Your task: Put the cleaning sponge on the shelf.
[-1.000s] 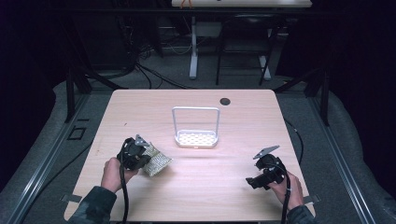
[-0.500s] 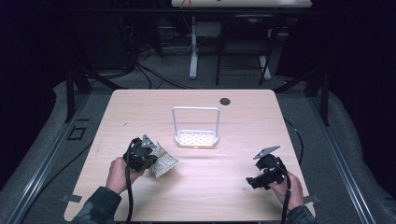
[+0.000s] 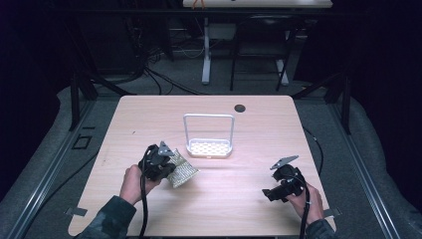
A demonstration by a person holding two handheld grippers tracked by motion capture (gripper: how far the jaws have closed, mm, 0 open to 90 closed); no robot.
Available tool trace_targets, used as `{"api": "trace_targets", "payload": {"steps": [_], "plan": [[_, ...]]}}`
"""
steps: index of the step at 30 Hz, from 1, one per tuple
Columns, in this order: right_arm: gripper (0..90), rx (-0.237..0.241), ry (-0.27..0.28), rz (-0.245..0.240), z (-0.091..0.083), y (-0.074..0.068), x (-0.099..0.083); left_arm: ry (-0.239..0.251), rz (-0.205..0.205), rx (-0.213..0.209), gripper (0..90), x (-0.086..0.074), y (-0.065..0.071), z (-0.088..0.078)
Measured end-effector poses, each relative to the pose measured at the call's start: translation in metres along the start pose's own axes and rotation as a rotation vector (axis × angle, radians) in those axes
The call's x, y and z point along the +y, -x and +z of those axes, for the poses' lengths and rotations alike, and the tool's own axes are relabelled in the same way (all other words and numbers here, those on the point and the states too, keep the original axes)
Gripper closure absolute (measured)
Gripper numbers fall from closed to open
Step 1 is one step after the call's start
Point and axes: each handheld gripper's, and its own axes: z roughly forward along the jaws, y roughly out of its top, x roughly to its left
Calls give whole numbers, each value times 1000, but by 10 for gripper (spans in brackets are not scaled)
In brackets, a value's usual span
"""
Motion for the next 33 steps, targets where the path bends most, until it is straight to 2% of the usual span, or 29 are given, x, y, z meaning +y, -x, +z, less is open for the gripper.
{"api": "trace_targets", "payload": {"steps": [6,10,13,15,23,33], "plan": [[85,0,0,0,0,0,0,-5,17,-10,873,5,5,1],[84,-7,3,-6,-3,-1,0,10,15,-15,873,7,7,2],[84,11,19,9,-4,-2,1,8,24,-19,874,12,7,1],[84,6,13,1,-1,-2,1,14,26,-22,873,15,8,1],[85,4,1,-3,0,-3,1,21,40,-39,873,25,18,10],[87,7,10,5,1,-2,0,27,47,-44,873,31,22,15]]}}
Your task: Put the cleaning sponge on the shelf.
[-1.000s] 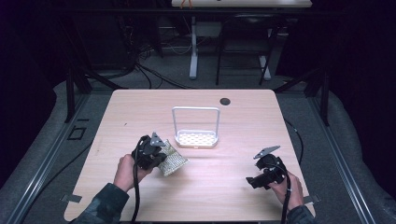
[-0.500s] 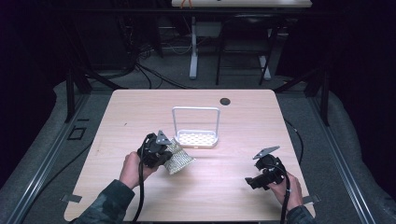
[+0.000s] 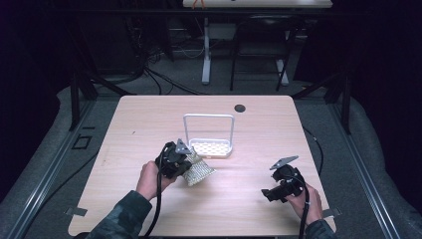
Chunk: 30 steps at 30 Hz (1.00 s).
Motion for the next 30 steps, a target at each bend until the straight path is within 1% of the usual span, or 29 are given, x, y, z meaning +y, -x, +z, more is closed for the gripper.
{"api": "trace_targets", "payload": {"steps": [5,6,7,8,9,14,15,16,18,19,20,21,24,26,30], "plan": [[88,7,1,19,2,3,-2,10,-7,-2,873,3,0,1],[88,3,-4,19,2,4,-2,15,-9,-1,874,4,0,1],[89,2,7,27,1,5,-3,20,-16,-1,873,5,0,1],[89,2,7,27,1,5,-3,24,-15,0,873,6,1,1],[90,1,13,32,1,5,-3,38,-18,1,874,8,2,1],[91,2,-7,30,3,5,-4,35,-15,4,873,12,2,4],[91,-3,-7,26,3,5,-4,36,-11,8,873,13,3,5],[92,-1,1,27,2,5,-4,35,-13,1,873,15,3,6],[93,-1,7,31,1,6,-3,37,-15,4,873,17,2,7],[95,-2,13,33,1,6,-2,29,-9,-1,873,19,2,9],[95,-7,9,33,1,5,-2,32,-8,3,873,20,2,9],[95,-1,4,32,1,5,-2,29,-5,6,873,21,3,10],[96,-6,8,25,1,4,-1,30,-2,8,874,24,3,12],[97,-9,7,21,0,4,-1,35,-7,5,874,25,3,14],[98,-6,14,25,-1,3,-1,39,-6,10,875,28,4,16]]}}
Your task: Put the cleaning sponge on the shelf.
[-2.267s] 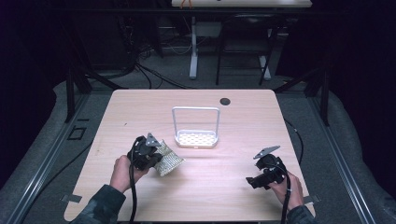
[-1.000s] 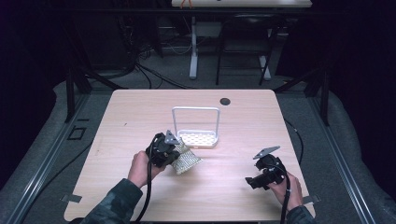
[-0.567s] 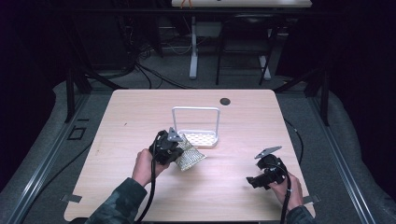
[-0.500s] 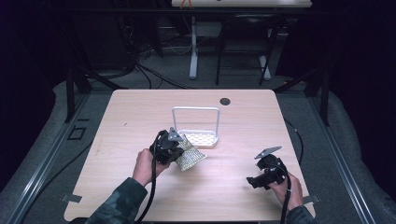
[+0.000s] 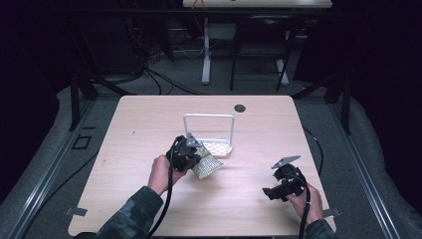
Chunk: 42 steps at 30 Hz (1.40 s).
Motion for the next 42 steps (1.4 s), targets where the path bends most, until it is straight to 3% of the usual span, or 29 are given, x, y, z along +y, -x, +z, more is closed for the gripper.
{"api": "trace_targets", "payload": {"steps": [21,42], "plan": [[103,-2,-6,-15,1,1,1,34,-12,5,876,20,-10,16],[105,3,-8,-17,1,0,1,51,-40,113,876,29,-23,50]]}}
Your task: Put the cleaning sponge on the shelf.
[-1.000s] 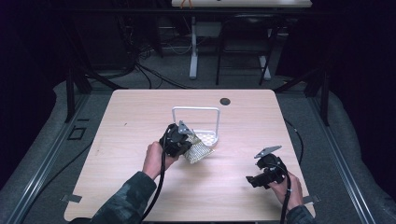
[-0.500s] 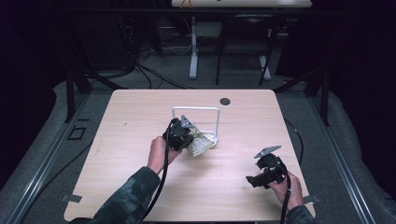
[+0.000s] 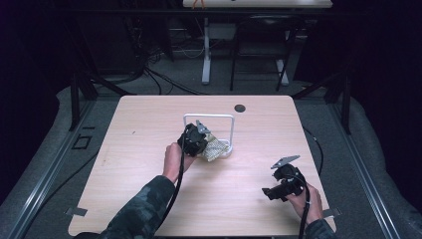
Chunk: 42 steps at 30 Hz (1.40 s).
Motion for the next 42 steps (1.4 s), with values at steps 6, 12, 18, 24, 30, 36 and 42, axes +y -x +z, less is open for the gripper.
{"api": "trace_targets", "payload": {"steps": [6,12,18,24,30,36,42], "plan": [[105,8,-2,0,1,0,1,-5,-9,25,875,1,-3,11],[105,10,1,9,2,1,0,-16,-13,44,876,3,-5,22],[106,17,9,16,1,1,0,-14,-5,65,876,4,-4,29],[106,23,7,17,2,1,0,-24,-1,80,874,3,-2,37],[106,26,9,15,1,0,0,-40,1,87,875,2,2,43],[106,19,11,0,0,0,-1,-43,-4,93,882,-1,4,47],[106,19,8,10,-2,1,-1,-55,3,113,880,0,5,47]]}}
